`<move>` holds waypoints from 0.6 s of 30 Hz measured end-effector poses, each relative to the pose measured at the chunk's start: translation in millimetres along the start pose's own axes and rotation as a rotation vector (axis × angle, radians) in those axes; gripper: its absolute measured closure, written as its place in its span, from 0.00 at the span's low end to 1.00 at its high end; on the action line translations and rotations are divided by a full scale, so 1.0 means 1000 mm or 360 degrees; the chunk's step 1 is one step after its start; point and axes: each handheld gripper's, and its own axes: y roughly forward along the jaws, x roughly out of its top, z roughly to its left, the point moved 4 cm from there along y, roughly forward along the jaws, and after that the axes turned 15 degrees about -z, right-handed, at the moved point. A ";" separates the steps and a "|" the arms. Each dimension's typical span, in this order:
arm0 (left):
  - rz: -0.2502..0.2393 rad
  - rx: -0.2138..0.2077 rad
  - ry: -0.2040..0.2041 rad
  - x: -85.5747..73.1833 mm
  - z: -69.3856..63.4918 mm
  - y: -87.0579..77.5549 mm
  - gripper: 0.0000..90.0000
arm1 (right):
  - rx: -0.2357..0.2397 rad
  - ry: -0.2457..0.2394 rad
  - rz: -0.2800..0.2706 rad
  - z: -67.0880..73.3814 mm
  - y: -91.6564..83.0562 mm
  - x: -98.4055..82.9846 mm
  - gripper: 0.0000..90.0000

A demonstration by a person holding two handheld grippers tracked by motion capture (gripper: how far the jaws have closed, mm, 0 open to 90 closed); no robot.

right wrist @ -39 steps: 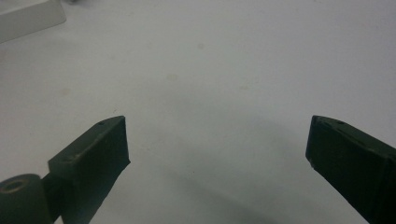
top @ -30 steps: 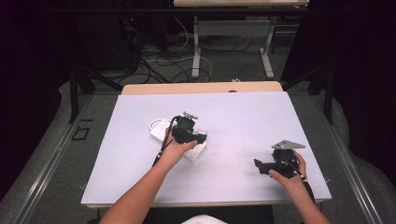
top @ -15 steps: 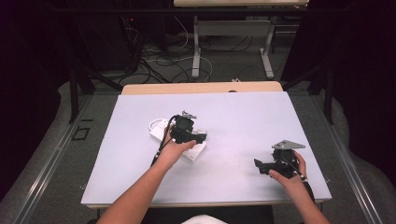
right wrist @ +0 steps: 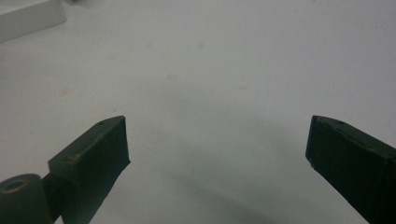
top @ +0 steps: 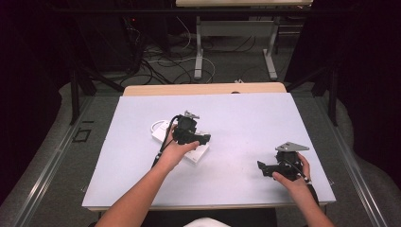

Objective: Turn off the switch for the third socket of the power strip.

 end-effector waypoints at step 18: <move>-0.0013 -0.0020 -0.0018 0.000 -0.001 -0.014 0.00 | -0.0006 -0.0005 -0.0007 -0.001 -0.001 0.000 0.06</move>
